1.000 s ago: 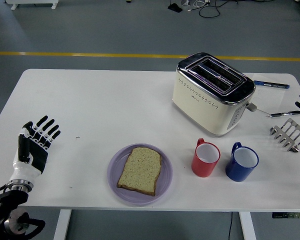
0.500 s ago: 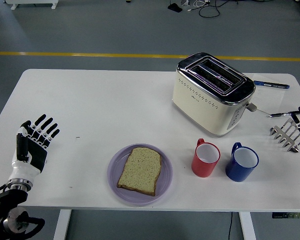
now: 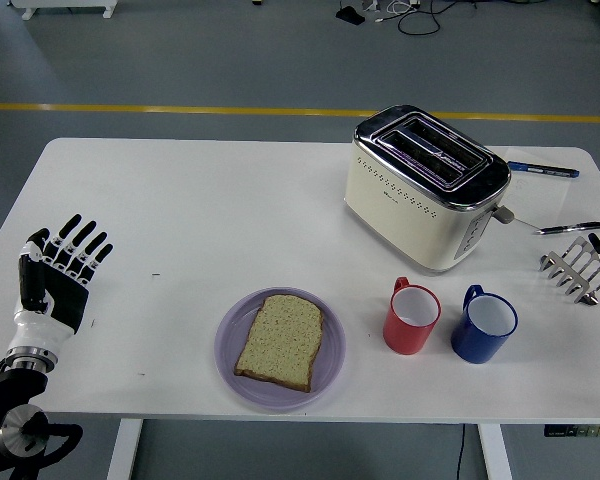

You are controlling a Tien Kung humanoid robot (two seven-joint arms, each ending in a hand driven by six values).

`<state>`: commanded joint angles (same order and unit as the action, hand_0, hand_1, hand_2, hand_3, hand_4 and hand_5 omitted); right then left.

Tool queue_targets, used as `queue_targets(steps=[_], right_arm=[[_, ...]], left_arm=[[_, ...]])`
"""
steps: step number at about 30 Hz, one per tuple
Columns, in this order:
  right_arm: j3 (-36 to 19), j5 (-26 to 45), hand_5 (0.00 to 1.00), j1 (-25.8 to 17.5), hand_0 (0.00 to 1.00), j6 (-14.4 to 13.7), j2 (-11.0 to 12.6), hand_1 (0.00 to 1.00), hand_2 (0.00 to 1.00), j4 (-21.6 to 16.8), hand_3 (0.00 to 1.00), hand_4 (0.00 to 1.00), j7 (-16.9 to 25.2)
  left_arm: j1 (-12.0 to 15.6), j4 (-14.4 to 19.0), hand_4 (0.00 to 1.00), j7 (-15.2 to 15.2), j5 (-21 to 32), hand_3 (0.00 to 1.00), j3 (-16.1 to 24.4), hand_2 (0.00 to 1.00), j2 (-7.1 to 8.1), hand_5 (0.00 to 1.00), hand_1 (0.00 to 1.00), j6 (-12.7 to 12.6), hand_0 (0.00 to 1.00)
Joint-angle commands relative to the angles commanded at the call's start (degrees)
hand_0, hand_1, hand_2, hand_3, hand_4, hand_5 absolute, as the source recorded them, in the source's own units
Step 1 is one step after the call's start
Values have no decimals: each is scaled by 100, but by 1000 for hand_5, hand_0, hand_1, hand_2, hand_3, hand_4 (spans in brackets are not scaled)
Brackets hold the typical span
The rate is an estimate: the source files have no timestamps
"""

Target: Push plate across desktop,pick up the break from the machine,place the break in the plate

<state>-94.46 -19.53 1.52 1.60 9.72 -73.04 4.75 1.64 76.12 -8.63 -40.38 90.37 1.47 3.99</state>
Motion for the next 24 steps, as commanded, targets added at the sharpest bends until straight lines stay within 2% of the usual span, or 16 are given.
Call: queue_targets(steps=[3, 5, 9, 12, 16, 24], right_arm=[[21, -2, 522, 7, 724, 9, 8, 684, 696, 6, 677, 525, -12], [33, -5, 522, 14, 722, 13, 10, 679, 693, 18, 670, 522, -30], [61, 16, 522, 9, 722, 82, 2, 679, 693, 55, 670, 522, -111], [74, -2, 524, 14, 719, 128, -6, 676, 689, 81, 666, 518, -133], [94, -21, 518, 6, 721, 152, -15, 677, 688, 112, 668, 510, -143], [130, -25, 510, -23, 718, 147, -49, 675, 687, 180, 663, 500, -151]], left_arm=[[7, 16, 504, 34, -8, 770, 39, 784, -3, 998, 762, -2, 786], [3, 40, 506, 179, -2, 773, 78, 791, -5, 998, 774, 8, 787], [-22, 125, 506, 969, 67, 773, 226, 791, 38, 998, 774, 269, 787], [-28, 185, 508, 1256, 61, 775, 301, 793, 63, 998, 778, 392, 793], [-8, 226, 507, 1270, -55, 777, 379, 797, 64, 998, 780, 434, 794], [70, 305, 510, 953, -302, 777, 480, 793, 29, 998, 778, 304, 796]])
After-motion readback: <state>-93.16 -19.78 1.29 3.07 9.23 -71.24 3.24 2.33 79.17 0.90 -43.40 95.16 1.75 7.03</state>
